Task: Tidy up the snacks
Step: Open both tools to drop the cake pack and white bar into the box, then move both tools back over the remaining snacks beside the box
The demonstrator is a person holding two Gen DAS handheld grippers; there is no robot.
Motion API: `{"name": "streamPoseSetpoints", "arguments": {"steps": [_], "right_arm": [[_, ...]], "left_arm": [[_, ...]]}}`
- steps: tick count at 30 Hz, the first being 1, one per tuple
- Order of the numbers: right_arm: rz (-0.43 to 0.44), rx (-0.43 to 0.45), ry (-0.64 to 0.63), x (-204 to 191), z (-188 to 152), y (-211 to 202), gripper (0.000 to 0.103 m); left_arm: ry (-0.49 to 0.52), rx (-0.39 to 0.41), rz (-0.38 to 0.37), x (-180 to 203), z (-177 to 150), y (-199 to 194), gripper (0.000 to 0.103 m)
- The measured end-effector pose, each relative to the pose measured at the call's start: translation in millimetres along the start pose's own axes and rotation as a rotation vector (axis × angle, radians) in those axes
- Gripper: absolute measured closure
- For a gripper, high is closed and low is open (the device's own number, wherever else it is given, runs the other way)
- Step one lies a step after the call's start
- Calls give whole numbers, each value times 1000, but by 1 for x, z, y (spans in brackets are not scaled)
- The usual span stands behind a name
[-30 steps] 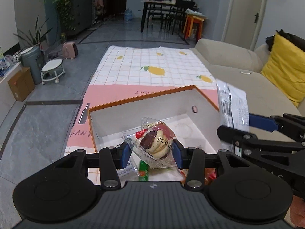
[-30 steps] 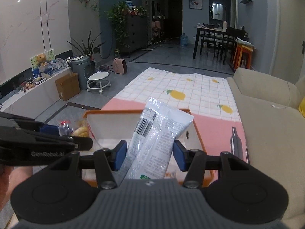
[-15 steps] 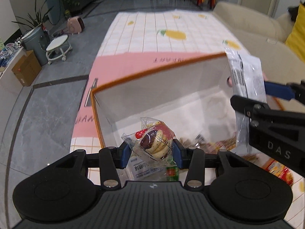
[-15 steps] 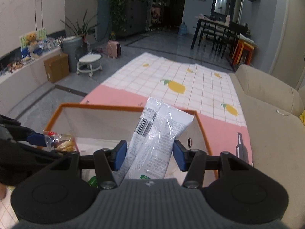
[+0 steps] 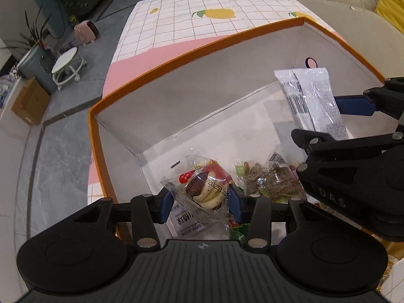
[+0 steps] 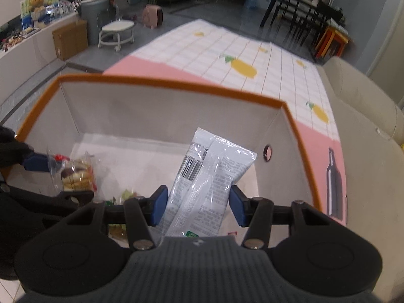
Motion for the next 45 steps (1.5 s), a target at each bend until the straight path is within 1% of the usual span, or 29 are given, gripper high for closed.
{"name": "streamPoseSetpoints", "arguments": {"steps": [4,12,13,15,20,21,22,25,27,31,35,39,45], "right_arm": [[6,-38,12,1,-3,6,52],[10,-63,28,1,-8,8,50],[12,-65,28,1,-8,8,51],[18,-63,26,1,-8,5,51],[24,-61,27,3,-9,2,47],[23,-58,26,3,-9,2,45],[22,-55,24,3,-8,0,41],[15,-42,18,3,-6,-5,36],[16,-31,20,5,-4,-9,36],[5,1,34,10,1,-21,35],[-14,46,60,19,2,-40,35],[-22,99,105,29,-1,-63,35],[-26,157,201,44,-18,-97,34]], "left_arm": [[14,-7,-9,2,3,5,52],[39,-12,16,5,4,8,51],[41,-12,20,5,4,9,50],[43,-11,27,4,4,9,46],[40,-13,23,2,4,6,41],[41,-9,25,2,5,5,41],[44,-7,31,1,5,4,39],[50,6,51,-1,6,0,34],[46,22,60,-2,7,-5,31],[41,76,78,-4,11,-19,29],[10,134,122,-8,13,-35,28],[-30,227,128,-7,10,-60,28],[-26,340,132,5,-1,-96,28]]}}
Point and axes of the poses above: each gripper's, at about its wrist camera, not at the fingertips, and y roughly the way its jaws point, x to its right, z to its top, the point moved 3 cm from there along y, roughly the way its jaws point, and after that the axes turned 4 degrees about x, right-handed, at the moved point
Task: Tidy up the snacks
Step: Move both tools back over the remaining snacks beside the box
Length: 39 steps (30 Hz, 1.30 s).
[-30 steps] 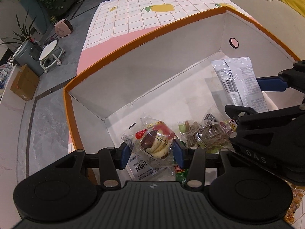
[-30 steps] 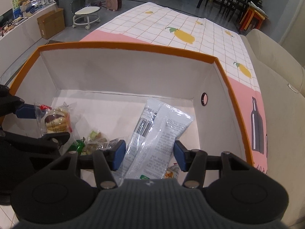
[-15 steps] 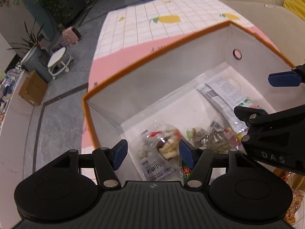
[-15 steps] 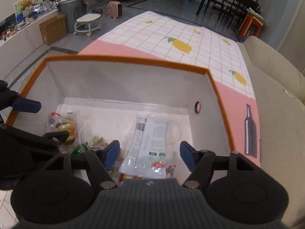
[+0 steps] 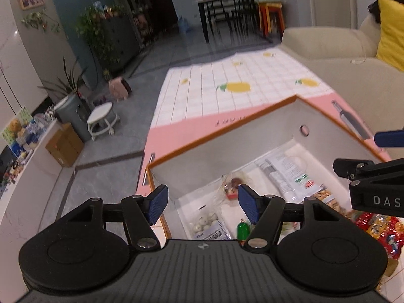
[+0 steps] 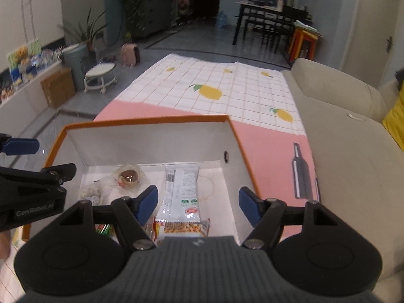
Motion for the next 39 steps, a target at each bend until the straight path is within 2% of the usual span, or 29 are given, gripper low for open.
{"name": "streamPoseSetpoints", "arguments": {"steps": [5,9,15,21,24,29,33,37,39], "right_arm": [[-31,47,60,16,-16,-32,34],[-54,72,79,24,-32,-56,33],[-49,49,101,27,-70,-82,32],[-50,-37,126,28,-119,-93,32],[-50,-71,137,27,-143,-98,32],[-54,-105,152,27,-174,-103,32],[-90,-115,121,24,-193,-107,32],[-43,-119,126,24,-206,-108,32],[-29,-126,117,22,-211,-106,32]], "left_arm": [[10,89,-8,12,-3,-30,26],[9,108,-48,26,-17,-49,22],[-9,70,-118,44,-49,-64,22],[-87,7,-165,52,-88,-69,22],[-78,10,-154,58,-104,-74,23],[-82,-22,-193,62,-124,-79,24],[-78,-56,-185,66,-146,-81,24],[-21,-133,-237,69,-165,-77,24],[-2,-144,-246,69,-174,-76,24]]}}
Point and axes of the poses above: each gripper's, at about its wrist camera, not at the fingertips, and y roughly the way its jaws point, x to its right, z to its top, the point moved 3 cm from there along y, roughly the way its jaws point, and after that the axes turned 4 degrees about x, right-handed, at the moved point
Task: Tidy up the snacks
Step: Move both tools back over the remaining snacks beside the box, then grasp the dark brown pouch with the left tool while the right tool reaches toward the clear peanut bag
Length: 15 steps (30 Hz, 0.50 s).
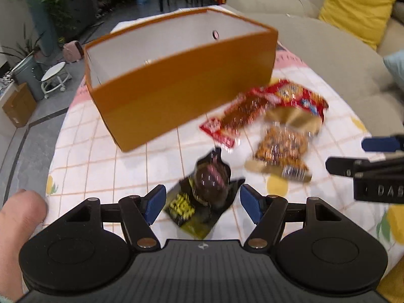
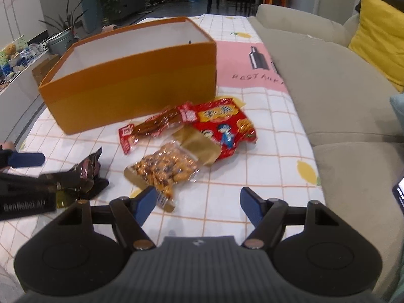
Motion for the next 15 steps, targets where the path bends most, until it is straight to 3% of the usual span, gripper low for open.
{"name": "streamPoseSetpoints", "arguments": {"steps": [7,15], "right_arm": [[34,-46,-62,-8,-13,13,32],[104,-29,-6,-9,1,21,32]], "left_arm": [[-12,9,-7,-11,-10,7,24],[128,50,-45,-2,-1,22,21]]}}
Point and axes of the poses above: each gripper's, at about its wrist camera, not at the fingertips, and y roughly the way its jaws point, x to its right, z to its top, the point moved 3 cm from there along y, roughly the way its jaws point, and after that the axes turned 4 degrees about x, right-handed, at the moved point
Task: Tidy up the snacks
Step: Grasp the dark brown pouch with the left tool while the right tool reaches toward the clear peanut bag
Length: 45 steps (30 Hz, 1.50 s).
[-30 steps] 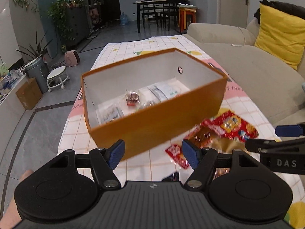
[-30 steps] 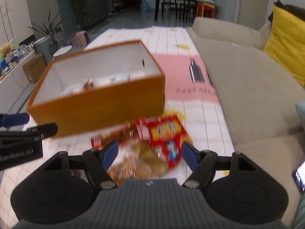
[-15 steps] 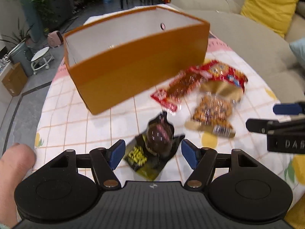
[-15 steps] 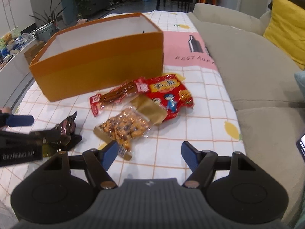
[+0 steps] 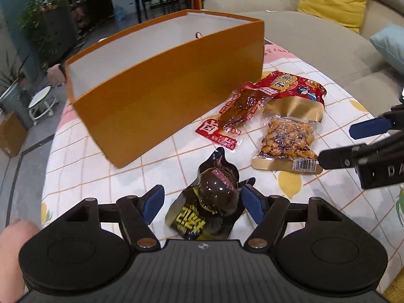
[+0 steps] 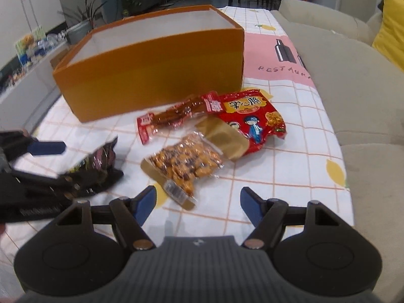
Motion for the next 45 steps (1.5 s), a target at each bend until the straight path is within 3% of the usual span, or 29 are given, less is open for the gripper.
{"name": "streamPoseSetpoints", "arguments": {"steps": [10,17,30,35,37,44,45], "right_arm": [[14,-35,103,4,10,31,32],[10,-61,152,7,10,52,29],[-22,-14,92,-8,20,70,19],[-37,-2,44,-11,16,69,25],[-38,1,42,-11,16,67,38],[-28,-5,47,-11,13,61,42],[-27,2,47,-11,13,59,47]], "left_arm": [[-34,-45,-53,3,1,23,20],[-29,-54,-40,6,3,29,20],[-3,-30,1,12,6,37,25],[-12,-20,13,14,5,37,30],[-15,-20,16,14,4,36,32],[-24,-26,20,14,1,33,38],[-31,-27,21,13,1,33,39]]}}
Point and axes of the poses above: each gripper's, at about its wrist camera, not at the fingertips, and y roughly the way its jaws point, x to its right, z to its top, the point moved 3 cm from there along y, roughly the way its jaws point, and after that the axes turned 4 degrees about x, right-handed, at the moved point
